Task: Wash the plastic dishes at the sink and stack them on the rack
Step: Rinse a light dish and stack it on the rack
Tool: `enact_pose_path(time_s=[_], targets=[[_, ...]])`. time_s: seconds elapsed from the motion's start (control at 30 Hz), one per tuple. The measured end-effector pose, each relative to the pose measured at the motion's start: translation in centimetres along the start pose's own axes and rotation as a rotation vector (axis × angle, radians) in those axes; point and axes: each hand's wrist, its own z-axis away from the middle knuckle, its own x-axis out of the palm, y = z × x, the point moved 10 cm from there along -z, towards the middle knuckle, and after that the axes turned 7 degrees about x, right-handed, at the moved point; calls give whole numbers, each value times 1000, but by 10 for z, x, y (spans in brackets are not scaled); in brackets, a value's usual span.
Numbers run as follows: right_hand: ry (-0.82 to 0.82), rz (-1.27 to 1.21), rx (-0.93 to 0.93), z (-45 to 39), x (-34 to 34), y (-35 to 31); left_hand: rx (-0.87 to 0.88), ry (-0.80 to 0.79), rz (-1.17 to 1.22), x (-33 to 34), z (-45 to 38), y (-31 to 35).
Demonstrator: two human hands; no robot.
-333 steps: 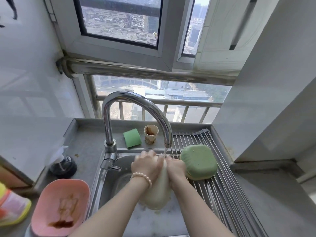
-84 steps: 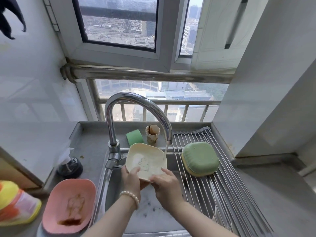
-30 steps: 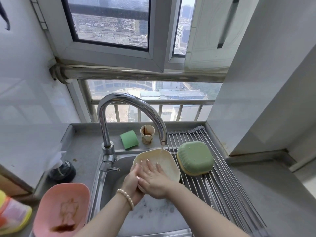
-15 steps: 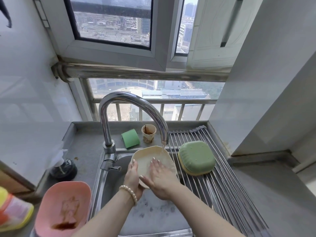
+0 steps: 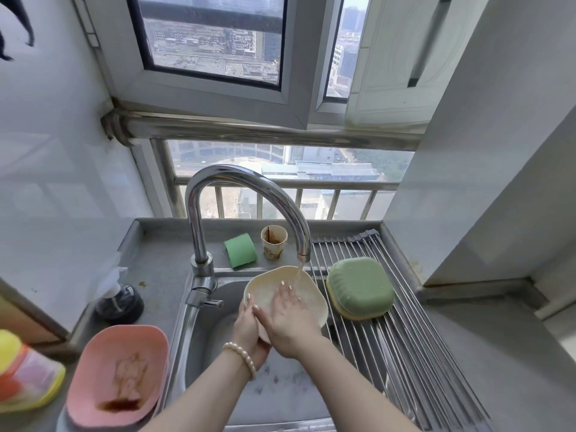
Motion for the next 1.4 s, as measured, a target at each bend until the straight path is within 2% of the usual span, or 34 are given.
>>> enact_pose_path(time_s=[0.13, 0.2, 0.37, 0.4, 0.63, 0.7, 0.87, 0.97, 1.07, 1.13, 1.27, 1.33, 1.4], targets=[[97, -122, 94, -6, -16, 4, -38, -69, 88, 14, 5, -4], [79, -136, 33, -9, -16, -7, -52, -82, 134, 21, 8, 0], [-48, -228, -162, -5, 3, -36, -29, 29, 326, 17, 1, 8], [-73, -252, -188, -4, 5, -39, -30, 12, 341, 18, 1, 9], [-190, -483, -333, 20, 9, -44, -30, 49, -14, -7, -16, 18], [-181, -423, -368, 26, 15, -38, 52, 99, -127, -13, -16, 35], [-14, -228, -419, 38, 11, -19, 234, 195, -619, -22, -7, 62], [149, -83, -400, 38, -1, 0, 127, 203, -702, -33, -16, 55], [223, -56, -364, 31, -1, 27, -113, 134, -587, -27, -1, 44], [221, -246, -273, 24, -5, 47, -237, 56, -606, -19, 9, 34], [201, -918, -112, 20, -17, 71, -322, 16, -607, -8, 13, 28], [153, -1132, -70, 17, -18, 76, -273, 20, -634, 0, 11, 31], [114, -1275, -37, 14, -23, 75, -138, 57, -637, 9, 0, 39]])
